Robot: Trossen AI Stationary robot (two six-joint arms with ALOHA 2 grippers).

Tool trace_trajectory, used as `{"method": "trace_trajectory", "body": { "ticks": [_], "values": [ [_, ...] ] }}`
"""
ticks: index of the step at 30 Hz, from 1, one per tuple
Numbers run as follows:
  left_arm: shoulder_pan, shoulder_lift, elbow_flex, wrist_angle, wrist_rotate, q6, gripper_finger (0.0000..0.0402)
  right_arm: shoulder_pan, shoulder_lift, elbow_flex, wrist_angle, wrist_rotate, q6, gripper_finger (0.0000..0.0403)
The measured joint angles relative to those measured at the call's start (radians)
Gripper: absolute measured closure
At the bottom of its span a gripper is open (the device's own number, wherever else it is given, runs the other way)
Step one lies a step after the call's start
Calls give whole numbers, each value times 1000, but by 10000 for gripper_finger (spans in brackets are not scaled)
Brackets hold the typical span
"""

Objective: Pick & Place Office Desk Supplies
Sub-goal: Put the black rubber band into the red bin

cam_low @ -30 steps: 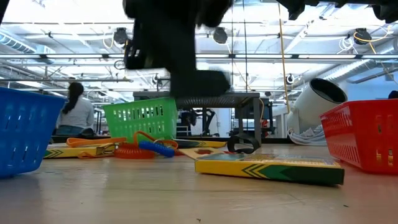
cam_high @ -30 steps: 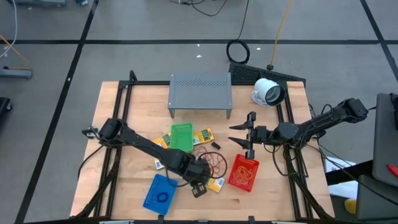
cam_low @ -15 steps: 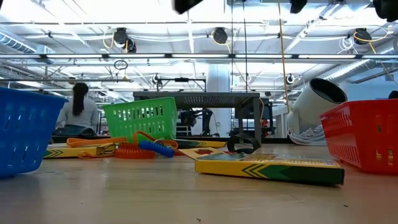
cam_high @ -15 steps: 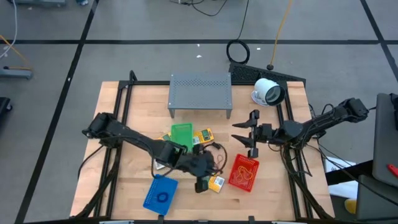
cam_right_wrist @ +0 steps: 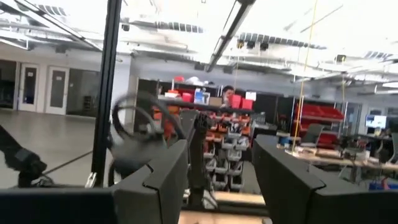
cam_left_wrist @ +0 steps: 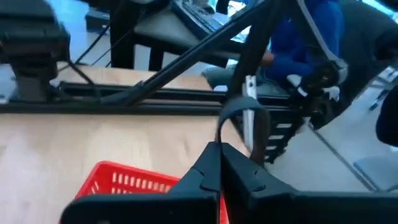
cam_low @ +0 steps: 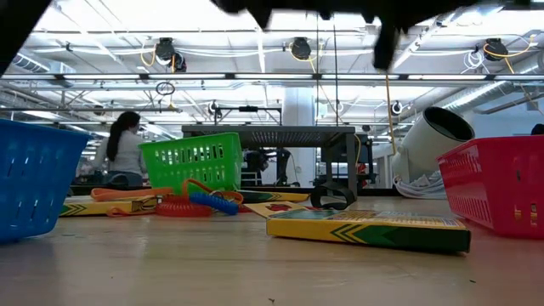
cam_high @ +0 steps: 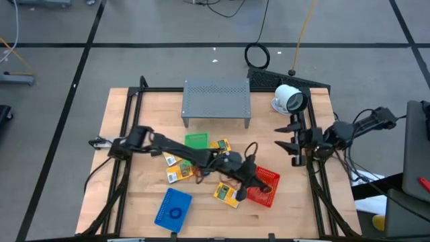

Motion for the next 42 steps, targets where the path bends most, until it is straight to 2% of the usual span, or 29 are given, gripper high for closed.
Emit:
{"method": "trace_trajectory", "body": {
  "ticks": [4, 10, 17, 25, 32, 42],
  "values": [
    [15, 105, 110, -17, 0, 55, 401, 0, -59, 0, -100, 0, 42, 232],
    [13, 200, 255, -159, -15, 121, 401, 0, -66, 0, -145, -2, 90, 232],
    [16, 207, 259, -277, -185, 160, 401, 0, -59, 0, -171, -3, 125, 232],
    [14, 206, 259, -378, -269, 173, 401, 0, -45, 0, -170, -3, 130, 232],
    [7, 206, 259, -388, -324, 172, 396, 0, -42, 0, -163, -3, 131, 232],
    [-3, 206, 259, -388, -305, 200, 346, 0, -16, 0, -168, -4, 157, 232]
  ]
}}
